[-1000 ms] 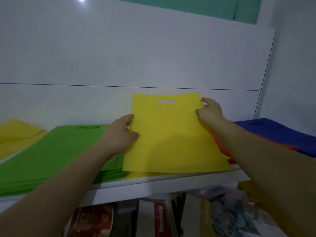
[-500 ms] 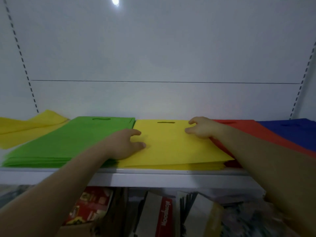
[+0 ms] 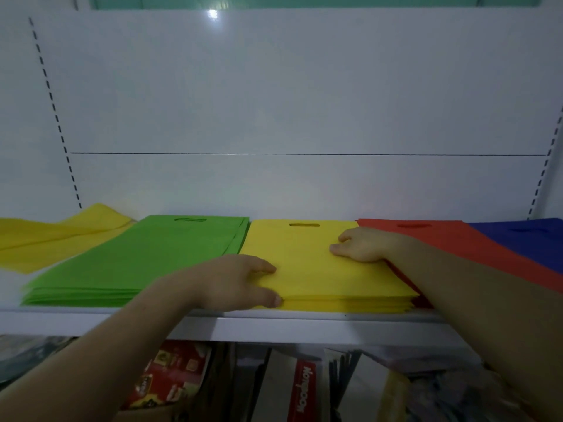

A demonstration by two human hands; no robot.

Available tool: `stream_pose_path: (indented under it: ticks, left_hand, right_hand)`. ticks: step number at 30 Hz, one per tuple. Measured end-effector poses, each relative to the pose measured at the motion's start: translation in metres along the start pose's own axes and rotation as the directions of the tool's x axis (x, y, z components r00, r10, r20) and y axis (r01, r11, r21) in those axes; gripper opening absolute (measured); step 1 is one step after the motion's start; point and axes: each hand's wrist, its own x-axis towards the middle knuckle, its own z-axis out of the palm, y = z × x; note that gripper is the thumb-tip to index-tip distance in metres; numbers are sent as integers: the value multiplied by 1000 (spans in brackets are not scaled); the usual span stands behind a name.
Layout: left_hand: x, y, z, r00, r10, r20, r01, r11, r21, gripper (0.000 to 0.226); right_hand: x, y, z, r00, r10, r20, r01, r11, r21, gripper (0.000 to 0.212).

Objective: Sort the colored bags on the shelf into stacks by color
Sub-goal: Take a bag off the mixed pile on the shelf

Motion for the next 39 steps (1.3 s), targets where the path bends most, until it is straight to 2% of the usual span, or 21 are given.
stream_pose_path:
  ticks: [14,20,24,31,39]
  left_hand:
    - [-8,1,-4,998,-56,1,56,998,4,70]
    - [-17,0,-13,989,-95,-110,90,995,-52,65]
    - [-34,-16,-14,973,-140,-184,131,990,-60,64]
    - [-84,-78,-29,925,-228,-304,191,971,-144,63]
    - [-159,-176,-67,898,-275,-345,242,961,-136,65]
  right_hand:
    - [-3,-4,4,999,16,44,-14,999,-45,82]
    - [2,-26,-9,995,-97,-34,96,995,-25,75]
    - [2,-59,-8,980,-182,-82,182,983,-3,74]
    - [2,-138,-5,963,-243,-117,243,970,-14,75]
    - [-1,-269,8,949,-289,-127,290,957,-7,74]
